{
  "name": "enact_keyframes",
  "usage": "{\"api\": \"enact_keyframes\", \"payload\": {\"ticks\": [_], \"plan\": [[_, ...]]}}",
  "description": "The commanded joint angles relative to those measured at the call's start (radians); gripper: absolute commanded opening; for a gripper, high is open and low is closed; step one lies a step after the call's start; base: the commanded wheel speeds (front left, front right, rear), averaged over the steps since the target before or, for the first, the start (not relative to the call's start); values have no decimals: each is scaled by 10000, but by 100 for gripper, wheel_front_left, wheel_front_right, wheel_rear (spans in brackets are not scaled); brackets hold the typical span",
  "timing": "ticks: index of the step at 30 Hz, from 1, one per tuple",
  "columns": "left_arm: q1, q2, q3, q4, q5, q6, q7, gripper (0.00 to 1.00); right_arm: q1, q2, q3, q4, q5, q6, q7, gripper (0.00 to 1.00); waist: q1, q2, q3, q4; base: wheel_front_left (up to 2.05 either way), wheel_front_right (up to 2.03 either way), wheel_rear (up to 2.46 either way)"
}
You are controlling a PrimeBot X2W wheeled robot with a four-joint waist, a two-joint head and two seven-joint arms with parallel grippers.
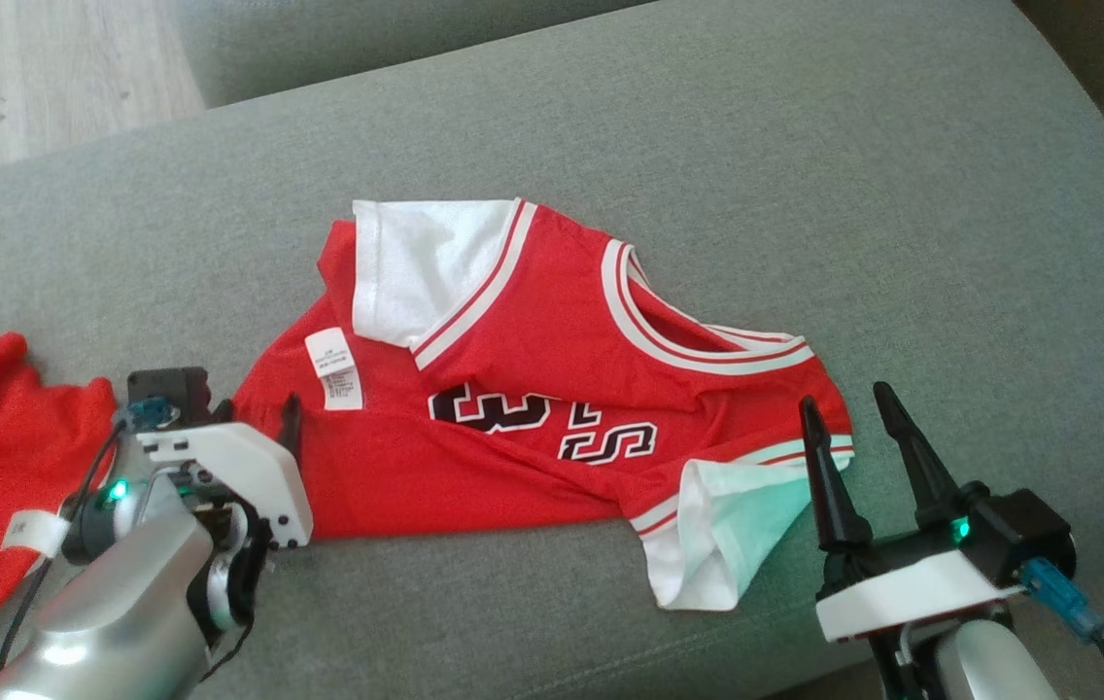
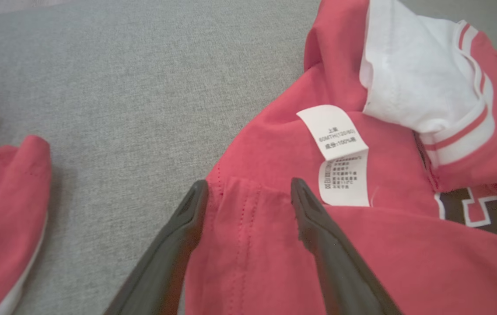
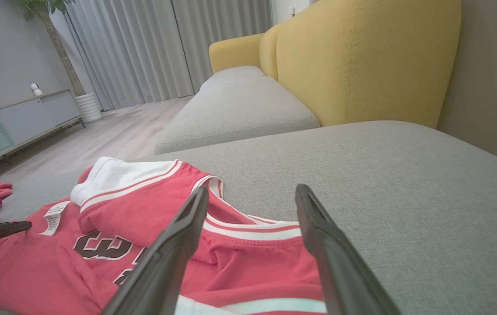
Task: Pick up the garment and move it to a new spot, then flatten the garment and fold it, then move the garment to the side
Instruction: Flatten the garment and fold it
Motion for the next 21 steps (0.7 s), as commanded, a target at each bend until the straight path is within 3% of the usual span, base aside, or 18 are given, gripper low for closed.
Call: {"api": "enact_keyframes", "payload": {"ticks": [1, 17, 19, 21], "plan": [[-593, 263, 396, -102, -6, -53, -100, 100, -275, -41, 208, -272, -64, -7, -107, 100, 0, 0, -17, 8, 0, 0, 0], [-733, -29, 72, 562, 37, -582, 54, 100, -321, -41, 281, -249, -20, -7, -107, 100, 0, 0, -25, -13, 0, 0, 0], [-771, -51, 59, 663, 43, -618, 49, 89, -337, -41, 279, -235, -2, -7, -107, 100, 0, 0, -9, -40, 0, 0, 0], [-805, -64, 45, 757, 53, -646, 40, 85, -337, -41, 271, -229, 16, -7, -107, 100, 0, 0, 7, -63, 0, 0, 0]]}}
